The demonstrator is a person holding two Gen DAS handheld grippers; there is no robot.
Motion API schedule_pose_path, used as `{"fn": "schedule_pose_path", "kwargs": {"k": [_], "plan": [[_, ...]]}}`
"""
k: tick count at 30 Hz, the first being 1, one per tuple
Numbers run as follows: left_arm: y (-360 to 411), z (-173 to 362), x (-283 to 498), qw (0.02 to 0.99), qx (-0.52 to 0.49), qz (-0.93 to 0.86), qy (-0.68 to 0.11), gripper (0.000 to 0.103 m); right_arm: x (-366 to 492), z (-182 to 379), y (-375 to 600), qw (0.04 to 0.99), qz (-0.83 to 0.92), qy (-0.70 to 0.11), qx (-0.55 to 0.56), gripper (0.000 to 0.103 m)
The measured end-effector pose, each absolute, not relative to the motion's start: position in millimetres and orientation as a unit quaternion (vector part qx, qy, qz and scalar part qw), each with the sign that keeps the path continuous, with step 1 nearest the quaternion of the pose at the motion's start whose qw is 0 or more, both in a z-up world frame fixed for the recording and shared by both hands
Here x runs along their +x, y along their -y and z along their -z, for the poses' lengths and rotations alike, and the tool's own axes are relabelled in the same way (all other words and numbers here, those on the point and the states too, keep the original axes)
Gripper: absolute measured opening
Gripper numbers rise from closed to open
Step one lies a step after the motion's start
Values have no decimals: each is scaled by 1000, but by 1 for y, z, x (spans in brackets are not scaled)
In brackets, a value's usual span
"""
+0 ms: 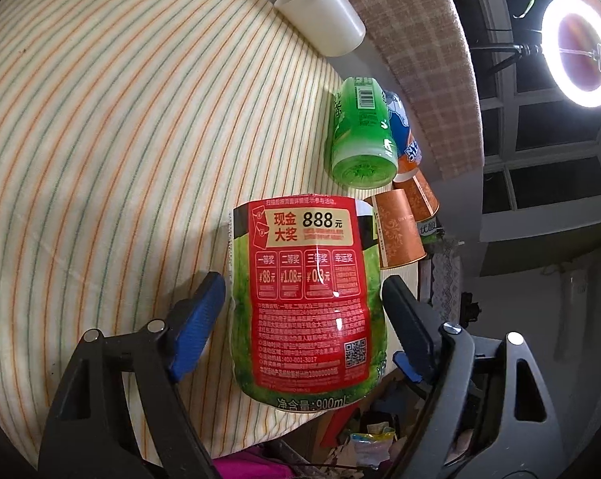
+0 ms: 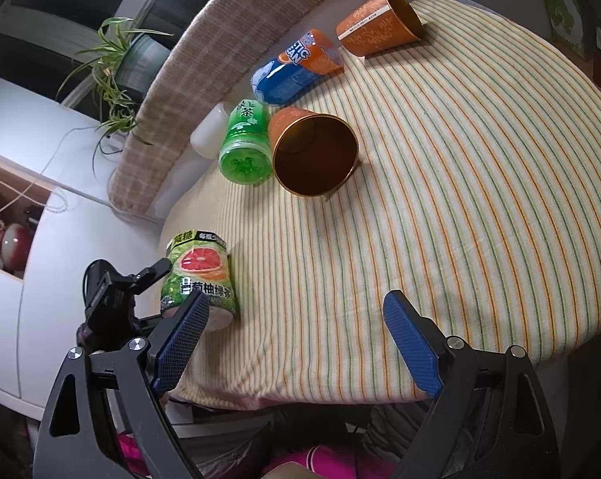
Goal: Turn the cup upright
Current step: 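Rotate the held bottle with the left tool so its open end faces up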
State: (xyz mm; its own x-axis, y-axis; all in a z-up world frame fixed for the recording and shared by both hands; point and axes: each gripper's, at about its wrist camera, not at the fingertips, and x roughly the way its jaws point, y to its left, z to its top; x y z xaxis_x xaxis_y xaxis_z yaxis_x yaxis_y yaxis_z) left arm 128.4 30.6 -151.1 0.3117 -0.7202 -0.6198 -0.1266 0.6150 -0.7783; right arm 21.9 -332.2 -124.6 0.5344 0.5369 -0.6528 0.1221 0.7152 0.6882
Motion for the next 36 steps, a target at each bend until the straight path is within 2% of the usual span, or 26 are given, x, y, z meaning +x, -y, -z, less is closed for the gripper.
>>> {"fn": "schedule_pose_path", "kwargs": {"k": [15, 26, 36], "plan": [[-21, 138, 123, 745, -346, 207, -531, 81, 20, 129, 339, 800, -119, -465, 359, 89], [-3, 123, 119, 786, -288, 204, -508, 80, 19, 132, 340, 800, -115, -467, 359, 89], [16, 101, 113, 850, -196, 189, -451, 80, 18, 134, 341, 799, -114, -467, 361, 89]]}}
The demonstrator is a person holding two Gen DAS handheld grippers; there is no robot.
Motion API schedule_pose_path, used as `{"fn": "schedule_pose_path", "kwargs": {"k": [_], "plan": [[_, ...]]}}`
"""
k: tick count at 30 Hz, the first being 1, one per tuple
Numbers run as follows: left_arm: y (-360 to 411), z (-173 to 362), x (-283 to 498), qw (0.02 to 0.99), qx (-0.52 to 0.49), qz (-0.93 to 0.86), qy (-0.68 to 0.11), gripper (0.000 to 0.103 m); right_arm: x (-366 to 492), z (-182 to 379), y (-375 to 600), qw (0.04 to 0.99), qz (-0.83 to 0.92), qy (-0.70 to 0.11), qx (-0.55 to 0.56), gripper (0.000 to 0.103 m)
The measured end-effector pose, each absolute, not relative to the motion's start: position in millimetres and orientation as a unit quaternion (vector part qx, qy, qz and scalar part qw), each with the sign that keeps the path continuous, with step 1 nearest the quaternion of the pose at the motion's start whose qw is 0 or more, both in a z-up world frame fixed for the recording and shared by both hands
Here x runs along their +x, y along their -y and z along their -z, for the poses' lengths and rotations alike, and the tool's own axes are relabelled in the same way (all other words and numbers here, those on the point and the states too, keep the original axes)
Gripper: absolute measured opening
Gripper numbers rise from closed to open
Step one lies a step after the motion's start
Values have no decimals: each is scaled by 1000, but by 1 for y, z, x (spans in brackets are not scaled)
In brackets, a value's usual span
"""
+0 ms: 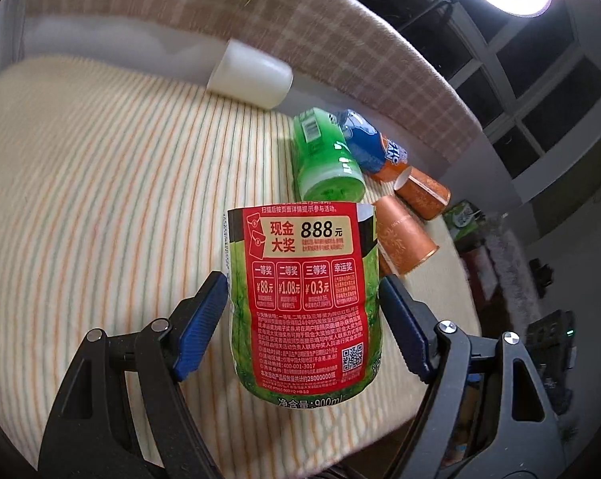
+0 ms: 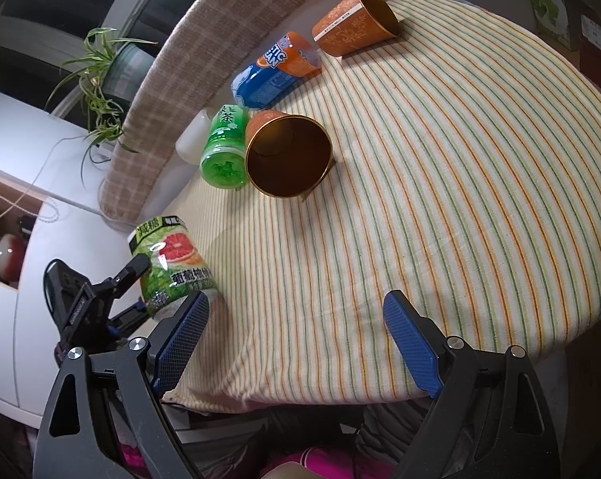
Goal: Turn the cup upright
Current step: 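Rotate the held bottle with the left tool so its open end faces up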
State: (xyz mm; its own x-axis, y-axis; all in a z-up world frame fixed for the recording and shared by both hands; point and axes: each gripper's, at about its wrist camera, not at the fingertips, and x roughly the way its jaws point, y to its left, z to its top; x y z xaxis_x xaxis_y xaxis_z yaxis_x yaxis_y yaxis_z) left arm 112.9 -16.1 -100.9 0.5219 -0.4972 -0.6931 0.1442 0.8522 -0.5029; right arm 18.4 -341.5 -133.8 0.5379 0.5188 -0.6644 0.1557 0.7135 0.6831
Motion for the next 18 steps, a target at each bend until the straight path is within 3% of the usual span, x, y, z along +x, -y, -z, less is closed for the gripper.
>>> {"fn": "schedule_pose_path", "kwargs": {"k": [9, 18], "plan": [[37, 96, 101, 907, -77, 149, -386, 80, 16, 133, 342, 801, -112, -466, 359, 89], [45, 99, 90, 917, -37, 144, -371, 80, 16, 131, 339, 804, -114, -464, 353, 89]]}}
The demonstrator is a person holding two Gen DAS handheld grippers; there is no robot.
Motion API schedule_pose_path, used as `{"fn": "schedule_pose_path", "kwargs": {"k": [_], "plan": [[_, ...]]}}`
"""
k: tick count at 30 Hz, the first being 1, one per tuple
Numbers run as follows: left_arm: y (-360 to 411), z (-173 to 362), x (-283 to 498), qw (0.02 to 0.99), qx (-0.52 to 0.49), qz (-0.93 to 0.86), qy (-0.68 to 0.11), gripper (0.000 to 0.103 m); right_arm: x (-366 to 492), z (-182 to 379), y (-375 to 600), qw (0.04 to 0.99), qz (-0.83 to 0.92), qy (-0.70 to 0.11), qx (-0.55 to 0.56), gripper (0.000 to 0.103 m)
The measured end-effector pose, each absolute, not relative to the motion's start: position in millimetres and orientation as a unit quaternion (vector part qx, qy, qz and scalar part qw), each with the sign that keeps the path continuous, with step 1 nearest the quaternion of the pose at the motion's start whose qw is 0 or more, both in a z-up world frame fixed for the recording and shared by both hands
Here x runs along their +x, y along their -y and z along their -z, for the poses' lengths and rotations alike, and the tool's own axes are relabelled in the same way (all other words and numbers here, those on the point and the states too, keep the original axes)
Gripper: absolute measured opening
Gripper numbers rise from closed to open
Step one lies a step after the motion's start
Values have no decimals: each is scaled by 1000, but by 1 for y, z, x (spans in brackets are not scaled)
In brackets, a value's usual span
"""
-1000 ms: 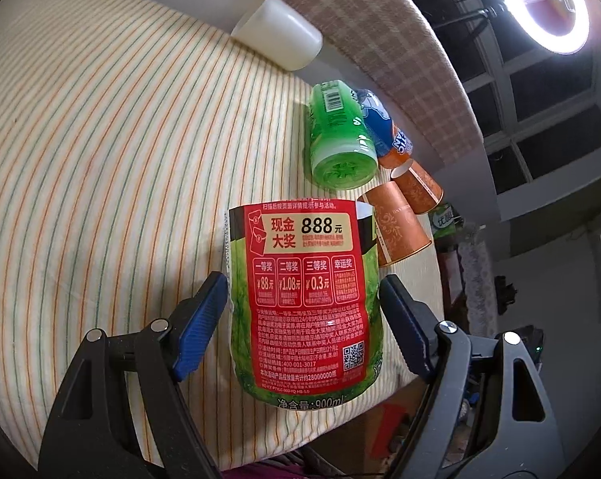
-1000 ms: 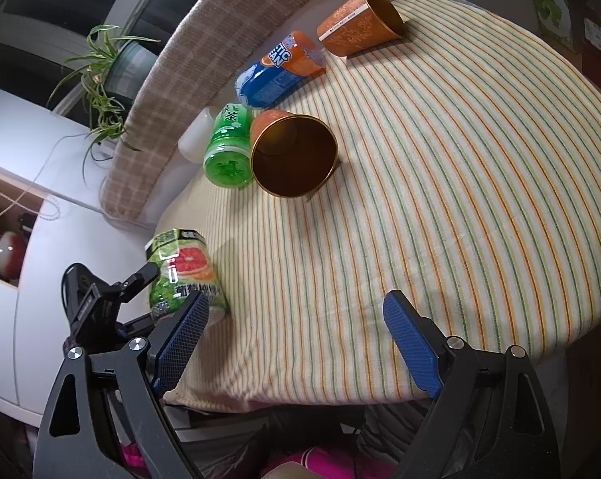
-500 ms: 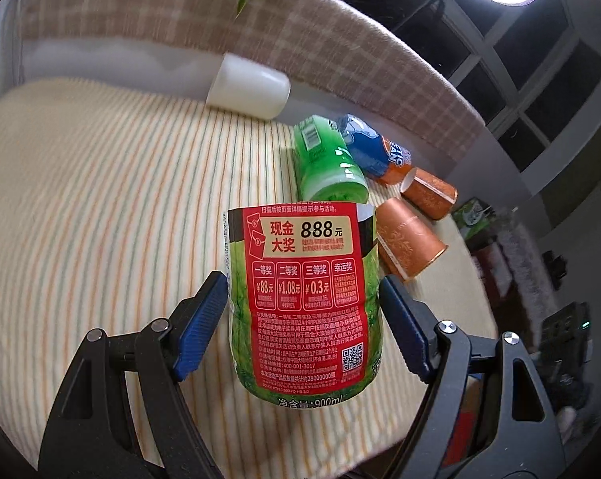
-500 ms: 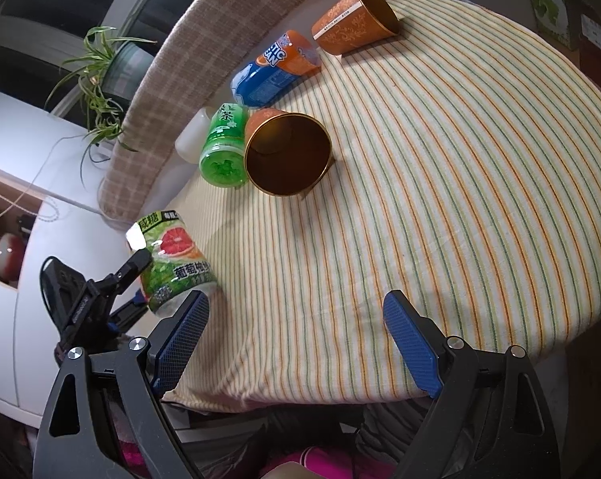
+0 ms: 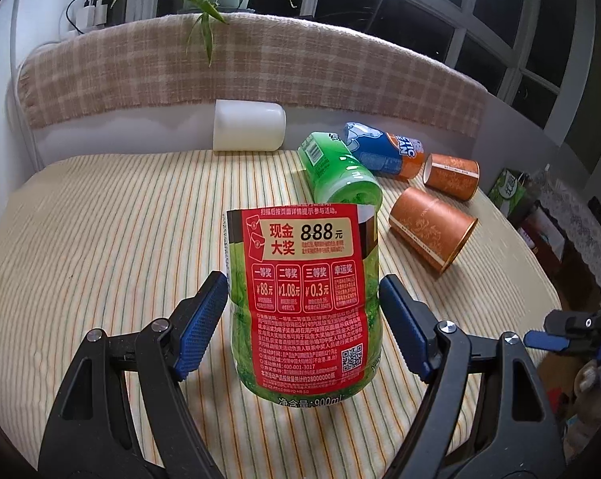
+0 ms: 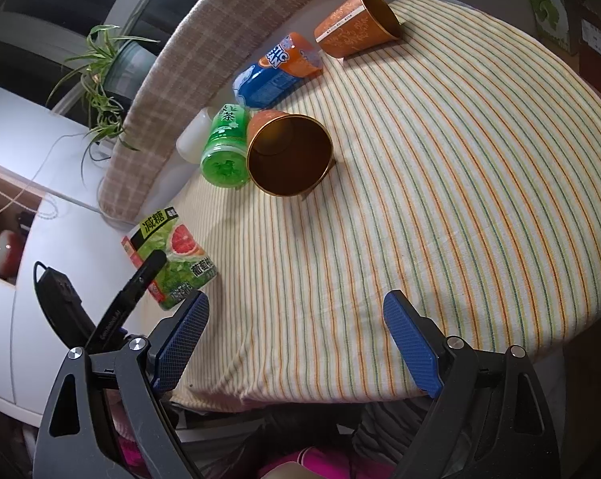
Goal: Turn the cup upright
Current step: 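Rotate the held bottle with the left tool so its open end faces up, then lower the bottle upright onto the bed and open the left tool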
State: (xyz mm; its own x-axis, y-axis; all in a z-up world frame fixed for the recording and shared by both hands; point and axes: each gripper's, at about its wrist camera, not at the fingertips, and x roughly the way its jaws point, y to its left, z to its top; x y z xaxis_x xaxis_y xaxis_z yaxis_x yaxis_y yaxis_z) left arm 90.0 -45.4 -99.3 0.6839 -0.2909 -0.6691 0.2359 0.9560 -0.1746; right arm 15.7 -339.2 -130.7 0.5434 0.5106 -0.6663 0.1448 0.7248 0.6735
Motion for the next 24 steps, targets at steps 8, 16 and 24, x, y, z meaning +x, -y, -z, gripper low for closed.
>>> {"fn": "schedule_pose_path", "kwargs": {"k": [8, 16, 24], "plan": [[46, 100, 77, 915, -25, 153, -372, 80, 17, 128, 335, 807, -118, -463, 347, 89], [48, 101, 64, 909, -22, 168, -381, 80, 17, 125, 329, 808, -125, -464, 340, 89], [50, 104, 57, 903, -28, 183, -389, 80, 15, 124, 323, 811, -129, -464, 332, 89]]}}
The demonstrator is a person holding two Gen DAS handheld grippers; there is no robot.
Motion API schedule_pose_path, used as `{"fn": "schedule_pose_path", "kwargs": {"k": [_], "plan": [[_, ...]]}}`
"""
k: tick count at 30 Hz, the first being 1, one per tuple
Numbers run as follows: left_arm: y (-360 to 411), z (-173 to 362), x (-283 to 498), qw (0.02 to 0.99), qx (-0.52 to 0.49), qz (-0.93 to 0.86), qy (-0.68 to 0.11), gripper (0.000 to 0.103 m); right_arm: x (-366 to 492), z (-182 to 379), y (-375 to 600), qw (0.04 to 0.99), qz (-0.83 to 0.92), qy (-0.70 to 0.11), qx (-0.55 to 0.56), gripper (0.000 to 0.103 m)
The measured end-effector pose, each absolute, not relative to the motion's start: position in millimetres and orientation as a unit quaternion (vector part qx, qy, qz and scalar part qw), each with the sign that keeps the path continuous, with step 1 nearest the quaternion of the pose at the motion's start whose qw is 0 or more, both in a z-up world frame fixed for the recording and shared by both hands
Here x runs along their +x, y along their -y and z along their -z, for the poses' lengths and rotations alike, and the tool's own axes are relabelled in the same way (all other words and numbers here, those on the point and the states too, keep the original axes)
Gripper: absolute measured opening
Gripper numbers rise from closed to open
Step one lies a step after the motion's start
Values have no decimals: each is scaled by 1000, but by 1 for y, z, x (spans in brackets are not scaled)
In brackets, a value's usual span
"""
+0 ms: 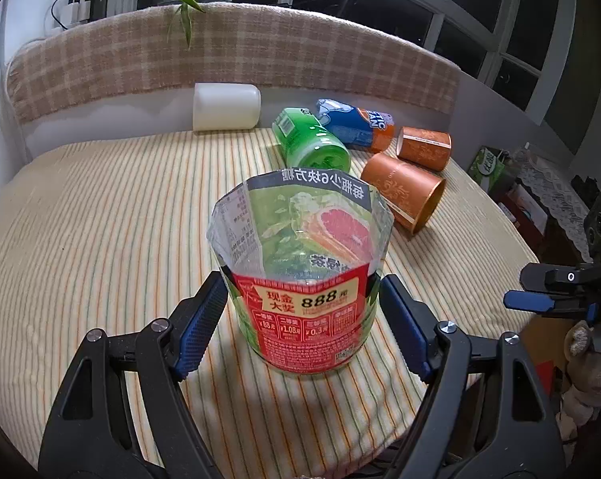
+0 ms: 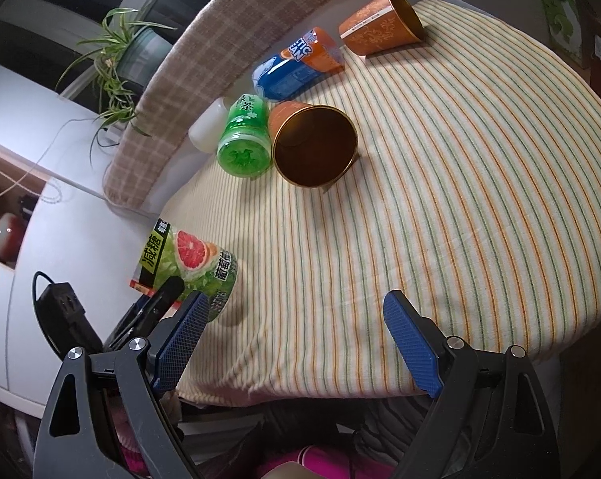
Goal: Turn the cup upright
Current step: 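Lower the bottle upright onto the bed and open the left tool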
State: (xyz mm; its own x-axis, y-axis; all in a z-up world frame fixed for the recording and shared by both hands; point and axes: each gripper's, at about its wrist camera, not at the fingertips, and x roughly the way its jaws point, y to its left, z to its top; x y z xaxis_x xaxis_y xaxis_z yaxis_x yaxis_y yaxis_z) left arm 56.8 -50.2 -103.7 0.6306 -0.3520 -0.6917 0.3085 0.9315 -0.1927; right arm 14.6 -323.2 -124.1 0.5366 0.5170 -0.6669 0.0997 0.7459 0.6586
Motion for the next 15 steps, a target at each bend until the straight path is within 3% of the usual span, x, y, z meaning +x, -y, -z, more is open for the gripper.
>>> {"fn": "schedule_pose_path", "kwargs": {"k": [15], "plan": [[56, 110, 53, 890, -36, 205, -406, 84, 8, 123, 322, 816, -128, -461, 324, 89]]}}
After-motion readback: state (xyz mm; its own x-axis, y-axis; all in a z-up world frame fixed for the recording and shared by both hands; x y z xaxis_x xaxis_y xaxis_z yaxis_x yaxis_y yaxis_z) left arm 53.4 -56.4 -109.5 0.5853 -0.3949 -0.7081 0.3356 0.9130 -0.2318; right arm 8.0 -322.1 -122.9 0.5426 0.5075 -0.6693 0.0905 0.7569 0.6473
